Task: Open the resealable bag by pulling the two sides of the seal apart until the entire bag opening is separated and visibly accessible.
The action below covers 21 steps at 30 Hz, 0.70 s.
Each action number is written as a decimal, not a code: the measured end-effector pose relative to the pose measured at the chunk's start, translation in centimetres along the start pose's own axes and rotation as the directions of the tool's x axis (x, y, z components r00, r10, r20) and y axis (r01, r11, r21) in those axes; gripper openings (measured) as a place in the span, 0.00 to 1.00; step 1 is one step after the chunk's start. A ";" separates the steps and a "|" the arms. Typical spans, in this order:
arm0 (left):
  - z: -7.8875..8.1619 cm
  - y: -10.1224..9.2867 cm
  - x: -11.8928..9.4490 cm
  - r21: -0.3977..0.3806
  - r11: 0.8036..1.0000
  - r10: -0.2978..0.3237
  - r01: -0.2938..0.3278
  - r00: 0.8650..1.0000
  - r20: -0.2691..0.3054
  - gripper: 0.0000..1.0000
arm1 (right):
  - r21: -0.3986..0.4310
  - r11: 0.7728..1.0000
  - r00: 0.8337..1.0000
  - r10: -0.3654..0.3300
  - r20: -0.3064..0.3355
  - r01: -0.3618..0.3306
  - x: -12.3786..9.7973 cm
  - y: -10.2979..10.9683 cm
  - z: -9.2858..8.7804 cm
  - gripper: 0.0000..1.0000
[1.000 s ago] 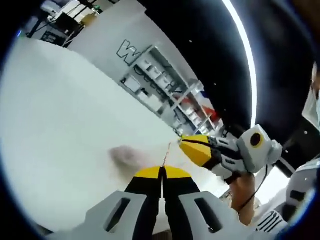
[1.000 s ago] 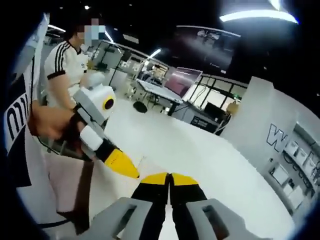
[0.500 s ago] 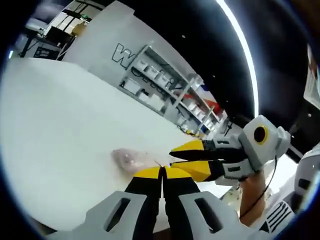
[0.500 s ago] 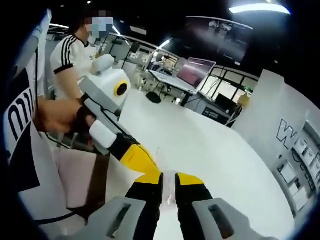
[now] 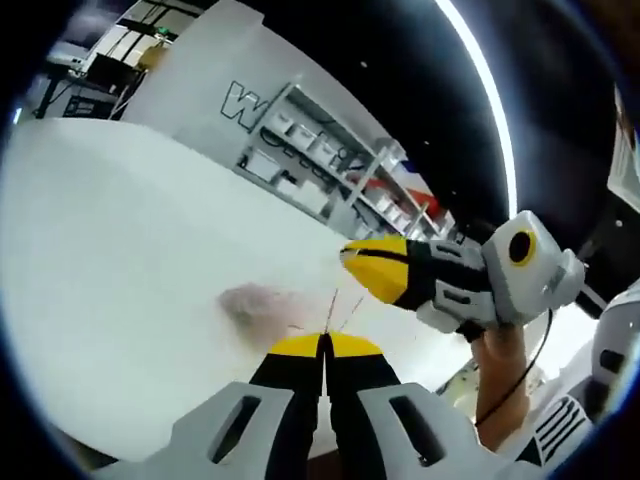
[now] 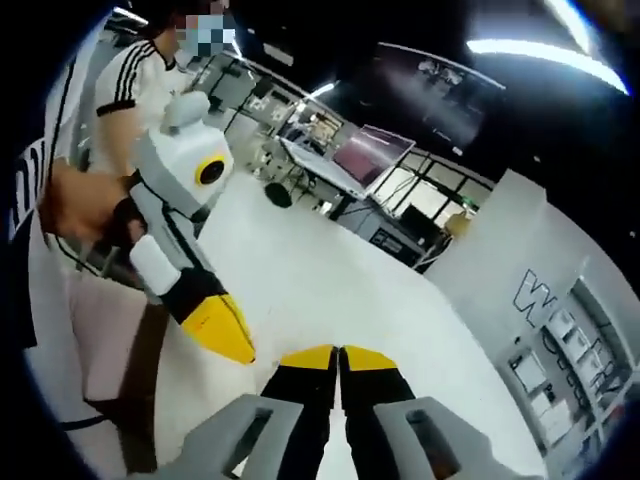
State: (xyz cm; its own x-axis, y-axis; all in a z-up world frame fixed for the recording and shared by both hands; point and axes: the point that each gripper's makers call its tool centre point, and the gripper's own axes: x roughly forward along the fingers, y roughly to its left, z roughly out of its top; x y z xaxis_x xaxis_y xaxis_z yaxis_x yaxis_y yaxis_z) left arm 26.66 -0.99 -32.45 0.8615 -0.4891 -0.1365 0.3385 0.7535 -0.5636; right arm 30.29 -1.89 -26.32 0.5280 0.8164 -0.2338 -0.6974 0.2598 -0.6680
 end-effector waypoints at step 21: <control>0.2 -0.5 -0.1 0.009 1.000 -0.014 0.014 1.000 0.007 0.01 | 0.006 0.989 0.983 0.150 -0.103 -0.151 0.1 3.9 -1.9 0.10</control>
State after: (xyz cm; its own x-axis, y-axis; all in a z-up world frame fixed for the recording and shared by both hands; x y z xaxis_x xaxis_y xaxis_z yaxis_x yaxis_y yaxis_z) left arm 26.49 -1.27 -31.96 0.8591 -0.4968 -0.1229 0.3541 0.7505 -0.5581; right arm 28.53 -1.80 -30.30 0.4644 0.7885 -0.4033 -0.7720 0.1371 -0.6207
